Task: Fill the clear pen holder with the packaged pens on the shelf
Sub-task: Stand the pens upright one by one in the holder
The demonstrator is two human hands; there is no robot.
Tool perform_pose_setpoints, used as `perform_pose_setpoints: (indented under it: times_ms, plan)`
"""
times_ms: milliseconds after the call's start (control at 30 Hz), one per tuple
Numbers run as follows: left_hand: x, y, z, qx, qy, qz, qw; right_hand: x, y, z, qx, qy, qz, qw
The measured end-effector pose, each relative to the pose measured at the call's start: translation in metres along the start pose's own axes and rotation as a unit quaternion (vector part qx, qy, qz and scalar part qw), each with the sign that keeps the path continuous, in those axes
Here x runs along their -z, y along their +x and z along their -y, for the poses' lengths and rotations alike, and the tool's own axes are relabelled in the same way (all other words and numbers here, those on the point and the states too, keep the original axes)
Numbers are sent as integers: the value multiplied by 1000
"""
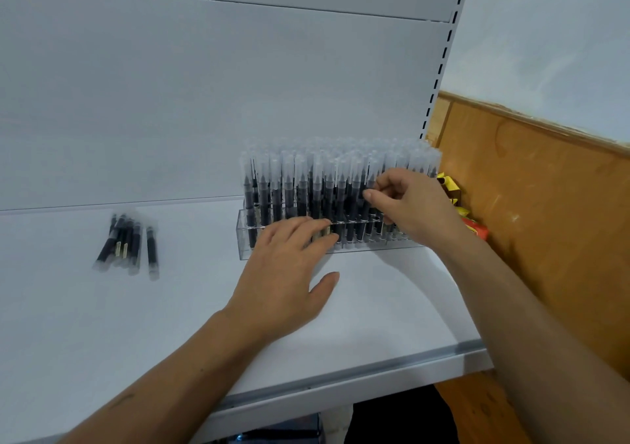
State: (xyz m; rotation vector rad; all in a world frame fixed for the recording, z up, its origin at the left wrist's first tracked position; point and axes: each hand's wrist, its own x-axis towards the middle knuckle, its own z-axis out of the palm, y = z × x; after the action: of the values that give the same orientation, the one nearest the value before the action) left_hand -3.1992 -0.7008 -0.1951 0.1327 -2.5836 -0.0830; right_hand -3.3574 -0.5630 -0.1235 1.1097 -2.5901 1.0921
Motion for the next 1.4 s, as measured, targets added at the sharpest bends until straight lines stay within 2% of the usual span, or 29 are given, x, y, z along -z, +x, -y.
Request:
perform_pose_setpoints:
  times_ms: [233, 433, 567, 700, 800, 967, 1133, 1300, 1400]
  plan:
    - [1, -1, 1, -4, -15, 0, 1000, -2, -3, 3, 3, -11, -9, 1000]
    - [11, -1, 6, 10, -123, -38, 992, 8, -15, 9, -4, -85, 33, 996]
    - [32, -3, 14, 27, -139, -45, 989, 8, -25, 27, 1, -108, 78, 991]
    - [56, -24, 36, 93, -126, -52, 986, -13, -30, 63, 45, -97, 146, 984]
    - [77, -45, 64, 174, -104, -41, 978, -43, -34, 97, 82, -73, 207, 972]
    - [106, -80, 126, 334, -37, -4, 942, -106, -30, 149, 144, -60, 268, 951]
    - [102, -97, 175, 445, -23, 12, 895, -171, -14, 179, 164, -53, 243, 955]
    - [93, -85, 193, 479, -49, 22, 876, -211, -5, 185, 182, -113, 218, 952]
    - [90, -68, 206, 493, -46, 60, 867, -215, 0, 178, 187, -84, 197, 959]
